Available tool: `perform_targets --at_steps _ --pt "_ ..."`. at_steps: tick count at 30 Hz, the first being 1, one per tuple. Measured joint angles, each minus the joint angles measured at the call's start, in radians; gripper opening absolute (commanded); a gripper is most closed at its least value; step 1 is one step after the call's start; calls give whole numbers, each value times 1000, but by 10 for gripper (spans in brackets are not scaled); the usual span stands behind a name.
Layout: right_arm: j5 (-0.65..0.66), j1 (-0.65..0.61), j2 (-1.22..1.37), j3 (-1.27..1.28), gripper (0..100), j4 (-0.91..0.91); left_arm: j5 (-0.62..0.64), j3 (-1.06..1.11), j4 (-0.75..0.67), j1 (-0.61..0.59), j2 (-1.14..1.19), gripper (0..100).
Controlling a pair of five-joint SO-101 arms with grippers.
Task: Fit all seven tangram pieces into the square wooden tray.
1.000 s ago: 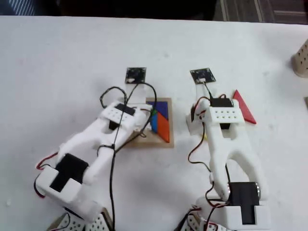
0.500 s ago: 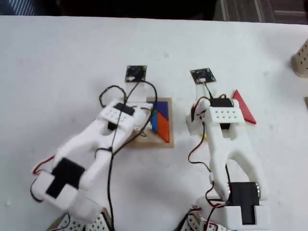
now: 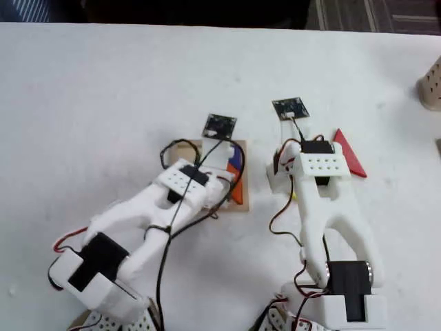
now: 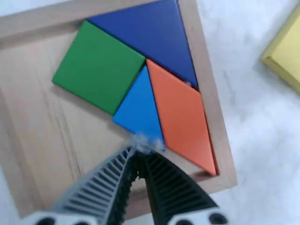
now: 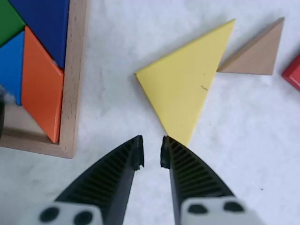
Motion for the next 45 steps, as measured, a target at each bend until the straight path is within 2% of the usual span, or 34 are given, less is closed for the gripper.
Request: perform_targets --at_steps 8,16,33,40,45 --pt "0 0 0 0 63 0 3 -11 -8 0 9 23" --pt "0 0 0 0 63 0 6 -11 -89 -2 12 23" --pt "0 0 0 0 63 0 5 -11 -46 6 9 23" --pt "0 0 0 0 63 0 5 66 -34 3 -173 23" --pt "0 0 0 0 63 0 5 129 -186 -120 -244 23"
